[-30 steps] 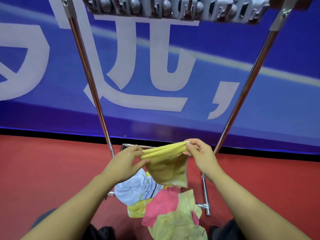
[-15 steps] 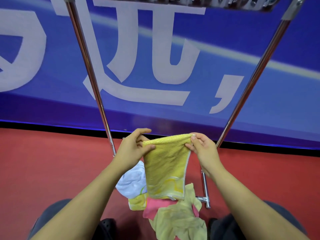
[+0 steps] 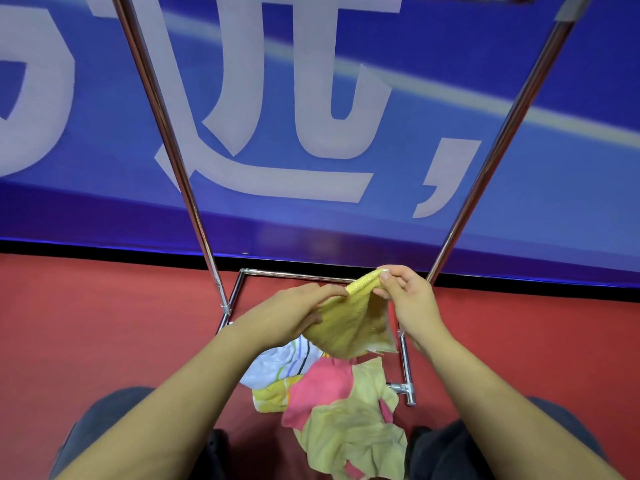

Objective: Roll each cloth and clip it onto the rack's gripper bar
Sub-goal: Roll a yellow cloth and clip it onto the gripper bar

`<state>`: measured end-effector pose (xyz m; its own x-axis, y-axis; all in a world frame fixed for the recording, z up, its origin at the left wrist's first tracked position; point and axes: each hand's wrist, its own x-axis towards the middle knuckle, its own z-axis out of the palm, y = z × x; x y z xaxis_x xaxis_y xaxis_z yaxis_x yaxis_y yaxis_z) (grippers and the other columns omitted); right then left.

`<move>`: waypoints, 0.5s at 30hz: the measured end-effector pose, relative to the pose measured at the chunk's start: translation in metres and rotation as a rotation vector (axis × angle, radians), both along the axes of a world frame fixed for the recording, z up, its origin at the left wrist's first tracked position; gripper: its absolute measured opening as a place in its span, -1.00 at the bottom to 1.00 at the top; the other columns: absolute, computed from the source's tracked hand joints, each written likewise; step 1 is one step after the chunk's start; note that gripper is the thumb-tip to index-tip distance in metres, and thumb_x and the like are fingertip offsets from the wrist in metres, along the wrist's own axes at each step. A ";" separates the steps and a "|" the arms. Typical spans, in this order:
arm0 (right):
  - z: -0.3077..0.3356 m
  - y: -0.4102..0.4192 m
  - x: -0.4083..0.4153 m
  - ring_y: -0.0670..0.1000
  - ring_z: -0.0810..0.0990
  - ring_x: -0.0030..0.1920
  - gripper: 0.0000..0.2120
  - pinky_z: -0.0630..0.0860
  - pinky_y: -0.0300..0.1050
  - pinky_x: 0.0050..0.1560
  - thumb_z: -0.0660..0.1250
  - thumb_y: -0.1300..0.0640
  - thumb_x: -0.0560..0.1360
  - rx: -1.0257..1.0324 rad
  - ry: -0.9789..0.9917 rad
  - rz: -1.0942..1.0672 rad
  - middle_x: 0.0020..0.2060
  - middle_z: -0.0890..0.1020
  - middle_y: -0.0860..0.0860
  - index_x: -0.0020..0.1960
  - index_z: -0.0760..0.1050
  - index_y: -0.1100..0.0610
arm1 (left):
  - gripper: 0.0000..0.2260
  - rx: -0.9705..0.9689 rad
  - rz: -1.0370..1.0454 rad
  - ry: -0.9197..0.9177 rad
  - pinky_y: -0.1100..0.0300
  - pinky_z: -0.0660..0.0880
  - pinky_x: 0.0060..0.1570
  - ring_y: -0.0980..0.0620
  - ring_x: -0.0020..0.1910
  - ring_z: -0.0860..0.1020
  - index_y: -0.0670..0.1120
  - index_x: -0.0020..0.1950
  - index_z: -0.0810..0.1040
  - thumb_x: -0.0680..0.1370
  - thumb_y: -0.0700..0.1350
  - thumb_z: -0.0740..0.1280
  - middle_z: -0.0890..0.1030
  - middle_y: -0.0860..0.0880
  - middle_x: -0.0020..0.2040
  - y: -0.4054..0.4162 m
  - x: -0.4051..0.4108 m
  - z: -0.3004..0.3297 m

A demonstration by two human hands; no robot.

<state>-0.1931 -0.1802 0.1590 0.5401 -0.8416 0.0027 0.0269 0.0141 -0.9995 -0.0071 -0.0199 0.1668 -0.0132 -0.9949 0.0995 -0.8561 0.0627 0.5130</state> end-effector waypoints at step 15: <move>-0.010 0.004 0.003 -0.04 0.67 -0.11 -0.89 0.62 -0.30 -0.04 0.27 0.29 0.64 -0.007 0.061 0.060 -0.12 0.66 0.16 0.05 0.57 0.25 | -0.55 0.187 0.078 0.030 0.40 0.32 -0.25 0.21 -0.34 0.45 0.23 0.45 0.45 0.60 -0.10 0.34 0.48 0.10 -0.31 0.001 0.010 -0.007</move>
